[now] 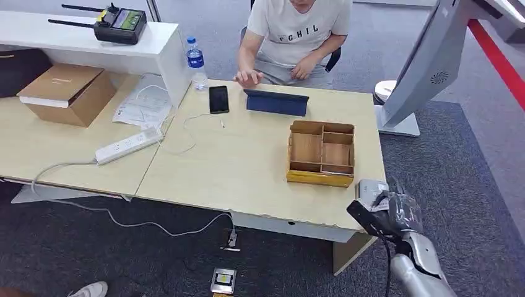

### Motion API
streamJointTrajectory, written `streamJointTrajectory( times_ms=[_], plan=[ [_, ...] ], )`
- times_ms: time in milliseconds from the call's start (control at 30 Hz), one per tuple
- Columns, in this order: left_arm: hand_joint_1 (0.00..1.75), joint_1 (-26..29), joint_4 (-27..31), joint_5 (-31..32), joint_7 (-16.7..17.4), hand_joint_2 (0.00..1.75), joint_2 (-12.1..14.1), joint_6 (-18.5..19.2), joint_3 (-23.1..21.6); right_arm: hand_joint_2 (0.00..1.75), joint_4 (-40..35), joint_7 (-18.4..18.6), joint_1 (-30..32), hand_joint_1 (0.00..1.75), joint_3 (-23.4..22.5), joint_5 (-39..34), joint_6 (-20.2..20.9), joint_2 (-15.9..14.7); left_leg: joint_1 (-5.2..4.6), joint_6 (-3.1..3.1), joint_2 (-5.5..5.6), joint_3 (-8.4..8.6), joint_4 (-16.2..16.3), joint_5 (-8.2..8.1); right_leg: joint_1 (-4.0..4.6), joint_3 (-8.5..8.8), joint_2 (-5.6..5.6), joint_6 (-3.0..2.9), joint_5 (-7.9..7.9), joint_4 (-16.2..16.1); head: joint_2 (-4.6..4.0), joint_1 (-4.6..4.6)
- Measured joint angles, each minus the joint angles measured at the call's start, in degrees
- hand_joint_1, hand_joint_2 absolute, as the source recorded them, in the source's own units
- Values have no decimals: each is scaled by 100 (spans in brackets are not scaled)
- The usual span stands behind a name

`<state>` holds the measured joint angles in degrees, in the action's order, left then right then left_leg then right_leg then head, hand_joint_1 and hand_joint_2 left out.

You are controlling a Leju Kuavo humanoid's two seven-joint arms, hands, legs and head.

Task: Pass the card to the sensor for recognition and then transmit it.

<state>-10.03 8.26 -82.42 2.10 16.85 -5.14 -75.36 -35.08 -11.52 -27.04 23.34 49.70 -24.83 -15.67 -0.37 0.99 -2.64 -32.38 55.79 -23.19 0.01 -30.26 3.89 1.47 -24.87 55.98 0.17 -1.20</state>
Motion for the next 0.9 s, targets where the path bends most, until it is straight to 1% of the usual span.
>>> streamJointTrajectory(
  times_ms=[133,233,333,467,600,800,900],
  plan=[
    [0,0,0,79,-124,0,6,37,0,175,-55,-238,-459,175,-24,33,79,-174,-5,4,3,-34,0,21,-1,-34,0,4,15,3,0,-2],
    [0,2,0,142,-153,0,15,105,0,175,-172,-338,-890,175,-46,13,194,-345,-7,6,3,-43,1,28,-3,-42,0,12,25,4,0,-2],
    [0,5,0,205,-151,0,20,155,-9,175,-403,-352,-1314,175,-68,81,321,-503,-7,8,3,-52,2,33,-3,-50,1,13,27,5,0,0],
    [0,6,0,271,-151,0,26,216,-26,175,-866,-190,-1809,175,-92,251,789,-678,-7,7,4,-55,2,32,-2,-53,1,12,26,5,0,-2],
    [0,6,0,302,-159,0,26,238,-68,175,-1264,-57,-1943,175,-94,310,861,-756,-5,7,5,-60,2,32,-1,-56,2,12,25,5,0,-2],
    [0,6,0,374,-166,0,26,258,-111,175,-1644,-46,-1989,175,-94,326,859,-828,-5,7,5,-64,1,32,0,-58,2,12,25,5,0,0],
    [0,4,0,448,-203,0,28,299,-120,175,-1808,-26,-2102,175,-57,402,1006,-833,-5,7,5,-67,1,32,0,-61,2,12,26,5,0,0]
  ],
)
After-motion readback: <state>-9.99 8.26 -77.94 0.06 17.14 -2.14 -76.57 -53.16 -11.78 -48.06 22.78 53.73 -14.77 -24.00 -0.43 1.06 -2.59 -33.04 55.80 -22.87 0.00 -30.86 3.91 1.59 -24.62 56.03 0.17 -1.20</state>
